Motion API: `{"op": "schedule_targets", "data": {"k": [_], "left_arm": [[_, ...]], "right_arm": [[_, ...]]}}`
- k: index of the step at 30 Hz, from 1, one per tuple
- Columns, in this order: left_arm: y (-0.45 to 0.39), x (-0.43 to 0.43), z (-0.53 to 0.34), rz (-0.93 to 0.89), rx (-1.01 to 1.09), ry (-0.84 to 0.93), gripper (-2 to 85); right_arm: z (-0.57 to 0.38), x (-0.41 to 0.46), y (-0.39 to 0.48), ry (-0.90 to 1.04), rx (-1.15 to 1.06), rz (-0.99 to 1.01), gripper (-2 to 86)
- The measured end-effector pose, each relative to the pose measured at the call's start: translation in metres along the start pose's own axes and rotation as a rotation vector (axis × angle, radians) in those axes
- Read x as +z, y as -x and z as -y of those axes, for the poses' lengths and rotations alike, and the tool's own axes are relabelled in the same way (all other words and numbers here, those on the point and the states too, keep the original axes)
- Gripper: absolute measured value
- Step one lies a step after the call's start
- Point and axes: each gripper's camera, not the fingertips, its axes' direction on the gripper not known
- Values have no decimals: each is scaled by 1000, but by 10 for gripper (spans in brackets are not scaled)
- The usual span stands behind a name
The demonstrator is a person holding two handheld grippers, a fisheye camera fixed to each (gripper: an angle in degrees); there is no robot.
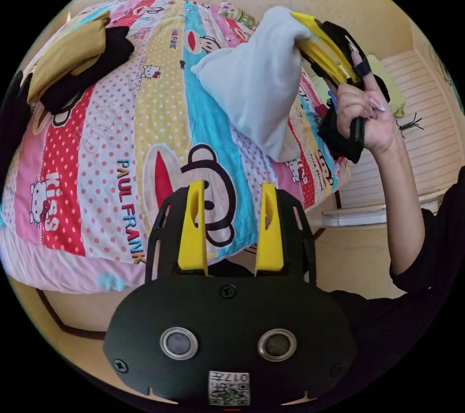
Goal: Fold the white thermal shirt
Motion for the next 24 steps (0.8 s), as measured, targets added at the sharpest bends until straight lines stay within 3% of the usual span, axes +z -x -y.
{"op": "schedule_targets", "data": {"k": [4, 7, 9, 12, 14, 17, 19, 21, 24], "left_arm": [[45, -31, -12, 39, -148, -65, 173], [67, -48, -5, 72, -166, -146, 174], [80, -52, 4, 78, -159, -180, 175], [105, -38, 21, 31, -188, -162, 175], [120, -2, 35, 28, -185, 2, 159], [127, 9, 47, 37, -178, 80, 122], [127, -2, 56, 19, -107, 111, 90], [124, -28, 59, 6, -18, 34, 50], [132, -43, 56, -18, 35, 17, 51]], "right_arm": [[-33, -23, -4, -144, 16, 7, 69], [-85, -86, -10, -297, 111, -315, 79], [-123, -132, -16, -366, 211, -691, 89], [-143, -154, -45, -273, 276, -1015, 107], [-141, -149, -81, -113, 349, -970, 113], [-127, -144, -81, -62, 316, -852, 90], [-118, -140, -57, -14, 304, -940, 56], [-114, -118, -29, 71, 274, -1091, 40], [-121, -89, -43, 164, 375, -1127, 38]]}}
